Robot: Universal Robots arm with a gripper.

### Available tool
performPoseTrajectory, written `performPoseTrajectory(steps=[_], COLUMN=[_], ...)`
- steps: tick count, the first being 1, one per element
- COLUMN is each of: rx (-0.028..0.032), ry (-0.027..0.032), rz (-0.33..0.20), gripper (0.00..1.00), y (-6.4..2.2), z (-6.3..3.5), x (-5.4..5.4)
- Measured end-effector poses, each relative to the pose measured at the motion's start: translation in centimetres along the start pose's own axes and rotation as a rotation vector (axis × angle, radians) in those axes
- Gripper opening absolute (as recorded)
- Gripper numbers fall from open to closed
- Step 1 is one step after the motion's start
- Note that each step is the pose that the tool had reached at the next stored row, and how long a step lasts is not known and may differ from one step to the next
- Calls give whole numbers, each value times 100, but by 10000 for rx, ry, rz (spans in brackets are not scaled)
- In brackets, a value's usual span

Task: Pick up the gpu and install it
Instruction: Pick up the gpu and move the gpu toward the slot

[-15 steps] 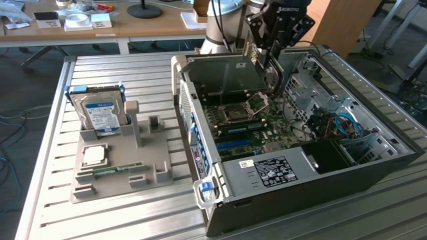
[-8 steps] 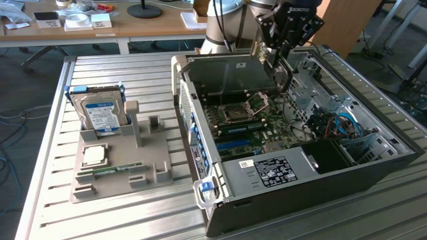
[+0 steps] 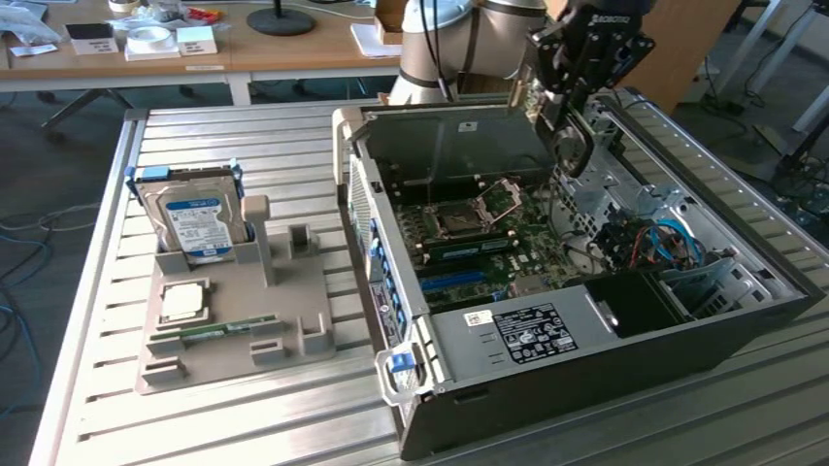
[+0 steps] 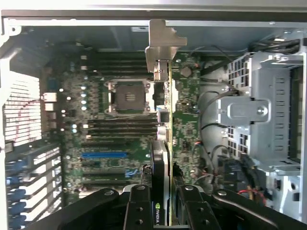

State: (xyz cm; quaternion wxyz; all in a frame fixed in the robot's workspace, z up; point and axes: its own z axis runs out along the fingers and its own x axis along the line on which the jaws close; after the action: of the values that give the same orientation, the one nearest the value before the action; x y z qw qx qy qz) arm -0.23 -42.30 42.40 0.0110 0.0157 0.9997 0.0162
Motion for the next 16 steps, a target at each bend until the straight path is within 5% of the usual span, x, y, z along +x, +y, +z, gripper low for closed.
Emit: performPoseTrajectory(steps=[10, 16], rx=[-1, 0], ry=[0, 0], rz=[1, 1], gripper=[27, 27], y=[10, 12], z=[9, 9], x=[-337, -368])
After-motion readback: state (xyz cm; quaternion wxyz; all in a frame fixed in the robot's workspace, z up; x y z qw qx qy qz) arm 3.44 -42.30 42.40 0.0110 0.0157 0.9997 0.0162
